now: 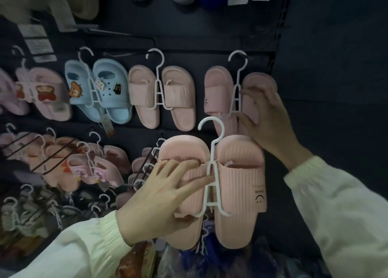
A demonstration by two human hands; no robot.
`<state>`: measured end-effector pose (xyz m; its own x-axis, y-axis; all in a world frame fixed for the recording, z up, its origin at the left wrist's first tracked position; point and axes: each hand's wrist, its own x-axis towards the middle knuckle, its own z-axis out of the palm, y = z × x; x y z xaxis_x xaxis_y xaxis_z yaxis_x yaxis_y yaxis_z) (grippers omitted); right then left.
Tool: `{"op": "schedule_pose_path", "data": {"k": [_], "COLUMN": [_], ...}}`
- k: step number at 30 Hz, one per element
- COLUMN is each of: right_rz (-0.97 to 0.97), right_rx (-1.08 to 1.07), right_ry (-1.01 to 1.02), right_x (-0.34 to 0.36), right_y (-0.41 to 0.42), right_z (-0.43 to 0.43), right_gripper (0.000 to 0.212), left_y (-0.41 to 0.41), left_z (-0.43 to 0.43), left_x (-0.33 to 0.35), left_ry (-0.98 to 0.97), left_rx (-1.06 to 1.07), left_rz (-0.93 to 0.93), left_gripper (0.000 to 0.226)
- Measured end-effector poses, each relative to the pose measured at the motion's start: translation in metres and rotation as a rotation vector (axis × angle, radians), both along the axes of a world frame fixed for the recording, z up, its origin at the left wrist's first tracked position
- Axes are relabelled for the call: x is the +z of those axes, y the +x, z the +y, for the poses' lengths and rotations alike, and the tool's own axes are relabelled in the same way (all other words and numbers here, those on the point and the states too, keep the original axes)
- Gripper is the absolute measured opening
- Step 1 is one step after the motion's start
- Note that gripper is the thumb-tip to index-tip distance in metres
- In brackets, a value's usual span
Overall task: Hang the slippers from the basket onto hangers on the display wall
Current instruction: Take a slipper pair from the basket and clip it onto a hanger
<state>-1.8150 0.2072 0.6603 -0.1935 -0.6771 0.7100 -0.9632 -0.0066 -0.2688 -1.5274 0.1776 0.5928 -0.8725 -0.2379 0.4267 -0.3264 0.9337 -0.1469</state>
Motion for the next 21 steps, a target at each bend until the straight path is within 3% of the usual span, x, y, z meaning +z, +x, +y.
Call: {"op": "schedule_pose_path", "data": {"k": [4, 9, 17, 21], "right_rz": [0.378, 0.694, 0.655, 0.618], "right_rx": [-0.077, -0.134, -0.196, -0.165], "right_ry": [0.214, 0.397, 0.405, 0.395], "right_x": [0.005, 0.009, 0.012, 0.010], "right_y": [-0.011, -0.005, 0.006, 0.005], "right_z": [-0.055, -0.095, -0.118, -0.121], "right_gripper": [0.067, 0.071, 0.053, 0.056], "left_y": [-0.002, -0.002, 0.000, 0.000], "left_z": [0.004, 0.008, 0.010, 0.010], "left_x": [-0.004, -0.010, -0.013, -0.012], "left_ry": [0.009, 0.005, 0.024, 0.024], "left_rx": [0.013, 0.015, 0.029, 0.032], "left_rz": [-0.013, -0.042, -0.052, -0.056], "left_gripper": [0.079, 0.081, 0.084, 0.085]}}
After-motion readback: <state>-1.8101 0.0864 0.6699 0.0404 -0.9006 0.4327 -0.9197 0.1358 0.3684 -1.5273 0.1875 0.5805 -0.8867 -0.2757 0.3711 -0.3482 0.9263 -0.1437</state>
